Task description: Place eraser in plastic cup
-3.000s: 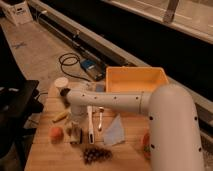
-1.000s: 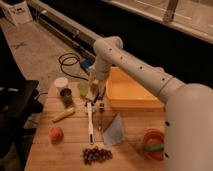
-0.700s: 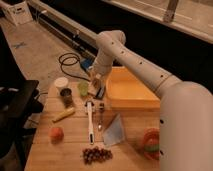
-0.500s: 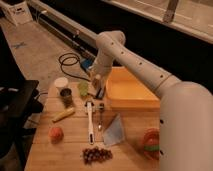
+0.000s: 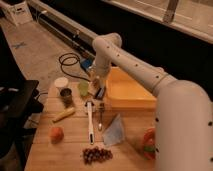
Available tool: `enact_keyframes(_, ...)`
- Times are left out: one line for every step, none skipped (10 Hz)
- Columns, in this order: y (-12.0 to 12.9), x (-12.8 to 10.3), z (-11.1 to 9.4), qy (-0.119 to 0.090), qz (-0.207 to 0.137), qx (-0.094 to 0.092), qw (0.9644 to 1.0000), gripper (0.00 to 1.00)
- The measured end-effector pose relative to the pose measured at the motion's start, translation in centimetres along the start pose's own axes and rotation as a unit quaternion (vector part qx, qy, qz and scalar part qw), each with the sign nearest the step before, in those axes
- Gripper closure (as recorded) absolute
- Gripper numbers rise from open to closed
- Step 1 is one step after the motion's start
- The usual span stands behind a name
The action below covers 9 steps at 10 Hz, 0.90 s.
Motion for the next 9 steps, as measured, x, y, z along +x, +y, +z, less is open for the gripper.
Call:
enact_keyframes(-1.8, 1.2, 0.1, 0.002, -0.002, -0.001, 1.0, 1.0)
enact_keyframes(-3.4, 1.9, 0.1, 0.0, -0.007, 0.004, 1.0, 1.0)
enact_keyframes(-5.0, 2.3, 0.2, -0.009, -0.013, 0.012, 0.9998, 1.0)
enact_keyframes(-5.7, 2.6, 0.3, -0.017, -0.017, 0.017, 0.9996, 1.0)
enact_keyframes(-6.2, 2.8, 0.5, -0.033, -0.023, 0.022, 0.999, 1.0)
enact_keyframes(-6.9, 2.7, 0.8, -0.046, -0.03, 0.029, 0.9981, 1.0)
enact_keyframes(-7.2, 2.6, 1.2, -0.056, -0.036, 0.032, 0.9973, 1.0)
enact_keyframes(-7.6, 2.3, 1.8, -0.068, -0.045, 0.039, 0.9959, 1.0)
enact_keyframes(-8.1, 2.1, 2.7, -0.074, -0.053, 0.05, 0.9946, 1.0)
